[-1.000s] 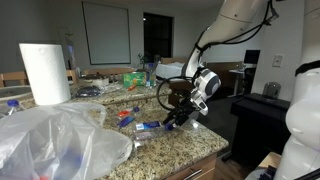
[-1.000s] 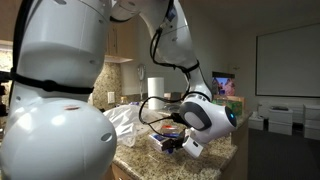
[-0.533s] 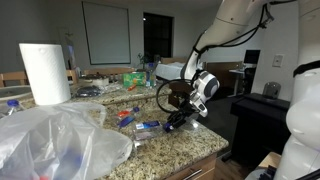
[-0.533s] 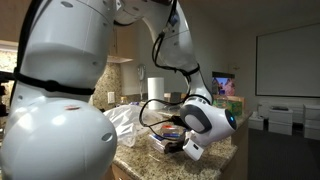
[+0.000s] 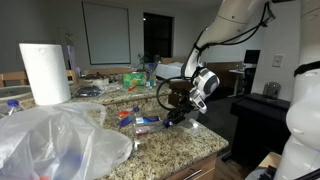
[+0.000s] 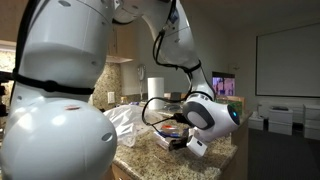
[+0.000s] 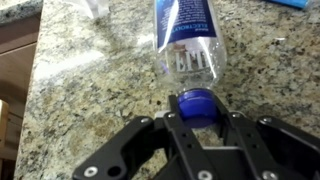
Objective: Remove a bottle from the plastic bag and put it on the counter and then put it back in the plastic bag
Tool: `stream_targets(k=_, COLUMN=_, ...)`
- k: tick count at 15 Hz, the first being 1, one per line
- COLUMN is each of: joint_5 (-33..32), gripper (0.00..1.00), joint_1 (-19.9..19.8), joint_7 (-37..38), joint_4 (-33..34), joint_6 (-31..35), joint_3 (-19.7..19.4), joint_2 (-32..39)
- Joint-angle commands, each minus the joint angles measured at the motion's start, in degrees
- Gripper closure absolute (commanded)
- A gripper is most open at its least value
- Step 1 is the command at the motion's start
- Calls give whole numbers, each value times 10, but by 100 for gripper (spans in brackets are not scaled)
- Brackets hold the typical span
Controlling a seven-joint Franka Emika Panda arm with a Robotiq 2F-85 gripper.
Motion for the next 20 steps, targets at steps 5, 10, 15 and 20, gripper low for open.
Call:
stream_targets(k=5, joint_5=-48, gripper=91, joint_1=29, joint_7=-12, joint_4=29, joint_6=-6, joint_3=28, joint_2=-8)
stream_targets(k=10, joint_5=-35, gripper=91, joint_1=56, joint_7=-18, joint_4=79, joint_6=-20, joint_3=60, joint_2=5)
stream_targets(k=15, joint_5=-32, gripper=91, joint_1=84, joint_7=6, joint_4=140, joint_6=-21, joint_3=88, joint_2=32)
stream_targets(k=20, joint_5=-28, gripper=91, joint_1=118, joint_7=0, joint_4=188, joint_6=0, joint_3=114, joint_2=82)
